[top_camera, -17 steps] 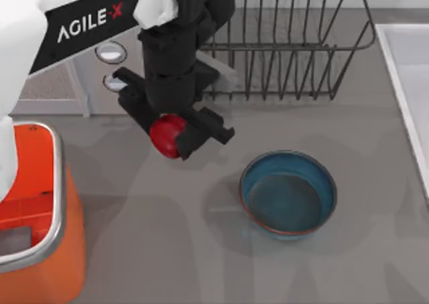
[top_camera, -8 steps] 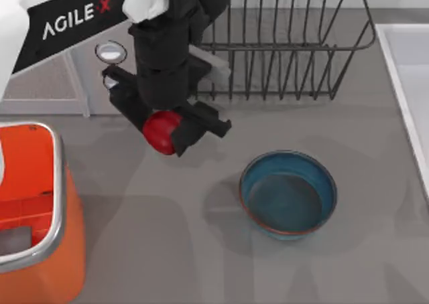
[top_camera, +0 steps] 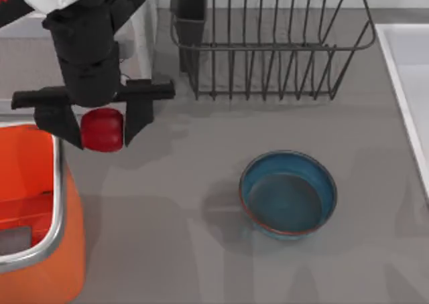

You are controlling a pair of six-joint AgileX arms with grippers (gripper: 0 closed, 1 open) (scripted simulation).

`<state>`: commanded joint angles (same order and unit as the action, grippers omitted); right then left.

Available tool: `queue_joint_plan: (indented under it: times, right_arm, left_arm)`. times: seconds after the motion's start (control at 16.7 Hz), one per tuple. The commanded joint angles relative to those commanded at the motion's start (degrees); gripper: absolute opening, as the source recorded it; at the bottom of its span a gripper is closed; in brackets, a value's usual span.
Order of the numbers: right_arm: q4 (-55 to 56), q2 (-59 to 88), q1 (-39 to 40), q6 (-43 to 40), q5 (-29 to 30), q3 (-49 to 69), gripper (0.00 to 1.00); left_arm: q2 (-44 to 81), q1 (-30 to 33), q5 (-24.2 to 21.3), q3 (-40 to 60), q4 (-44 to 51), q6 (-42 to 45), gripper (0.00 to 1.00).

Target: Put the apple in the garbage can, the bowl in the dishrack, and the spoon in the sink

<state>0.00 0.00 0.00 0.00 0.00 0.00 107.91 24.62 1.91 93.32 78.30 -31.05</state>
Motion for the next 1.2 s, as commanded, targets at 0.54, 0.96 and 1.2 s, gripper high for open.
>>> queue_joint_plan:
  times: [0.54,0.96,1.2]
  right_arm:
    - [0.0,0.0,0.0,0.0,0.0,0.0,1.0]
    - [0.0,0.0,0.0,0.0,0.0,0.0,1.0]
    - [0.0,0.0,0.0,0.0,0.0,0.0,1.0]
  left_arm:
    - [-21.81,-13.13,1.99,-19.34,-1.95,-49.25,0.0]
    - [-29.48,-17.64,2.66,-26.17,-2.85,-62.83,0.0]
    - [-29.27,-17.31,2.49,-25.93,-2.88,-62.7,0.0]
